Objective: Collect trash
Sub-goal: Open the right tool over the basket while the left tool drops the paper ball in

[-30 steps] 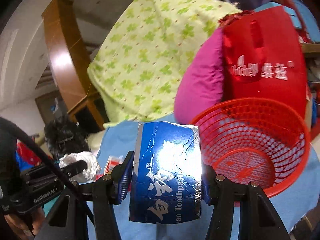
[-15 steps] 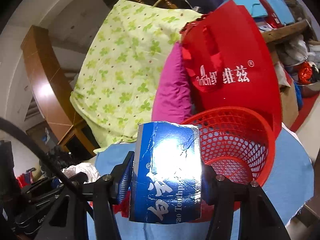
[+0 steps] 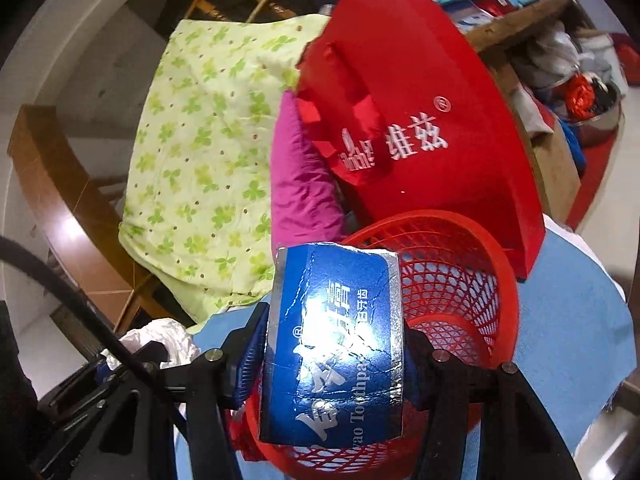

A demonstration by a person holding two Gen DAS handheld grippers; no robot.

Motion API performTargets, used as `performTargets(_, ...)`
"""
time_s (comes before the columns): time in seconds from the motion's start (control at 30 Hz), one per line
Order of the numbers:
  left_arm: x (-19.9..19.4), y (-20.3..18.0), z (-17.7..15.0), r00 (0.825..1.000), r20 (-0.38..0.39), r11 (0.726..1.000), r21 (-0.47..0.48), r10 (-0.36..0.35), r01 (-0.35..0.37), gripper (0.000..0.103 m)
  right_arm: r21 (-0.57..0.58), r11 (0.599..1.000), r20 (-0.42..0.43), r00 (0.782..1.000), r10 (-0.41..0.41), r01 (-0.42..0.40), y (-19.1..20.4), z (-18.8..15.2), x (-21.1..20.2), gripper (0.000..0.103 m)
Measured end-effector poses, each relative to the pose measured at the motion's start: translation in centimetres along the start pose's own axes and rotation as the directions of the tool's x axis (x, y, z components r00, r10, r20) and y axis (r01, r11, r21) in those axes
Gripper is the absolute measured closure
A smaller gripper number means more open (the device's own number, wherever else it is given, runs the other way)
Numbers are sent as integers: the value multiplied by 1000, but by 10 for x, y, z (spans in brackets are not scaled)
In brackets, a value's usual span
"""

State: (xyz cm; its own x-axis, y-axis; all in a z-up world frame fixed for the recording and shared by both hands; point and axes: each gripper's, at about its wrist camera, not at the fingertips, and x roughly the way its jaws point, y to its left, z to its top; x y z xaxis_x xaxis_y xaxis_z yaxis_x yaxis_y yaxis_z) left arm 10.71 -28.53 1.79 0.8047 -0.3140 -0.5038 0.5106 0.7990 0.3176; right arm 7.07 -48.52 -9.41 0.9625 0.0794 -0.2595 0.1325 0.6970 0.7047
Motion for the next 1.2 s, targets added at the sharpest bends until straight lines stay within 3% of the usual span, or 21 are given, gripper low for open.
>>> performTargets(0.4,33,-27,19,998,4,998,35,-56,56,72,102,995,-4,1000,-13,14,-28,14,1,42)
performTargets(0.43,38,-28,19,997,1,997,30,-73,73,70,116,993,-13,1000,-10,12,-30,14,1,41)
performTargets(0.57,52,-25,16,991,-10,991,-16,-136,136,40,140,990,-19,1000,-5,8,-36,15,1,36)
performTargets(0.77,56,-11,1,982,-16,979,-87,-189,187,37,88,996,4,1000,-17,16,-25,14,-4,35)
performTargets(1.0,40,34,-37,992,-43,981,-165,-115,107,33,-58,998,35,999,2,0,12,1,-8,35)
performTargets(1.2,23,102,-104,992,-125,961,-274,1,-35,33,-261,964,33,997,72,-61,68,-32,-7,35)
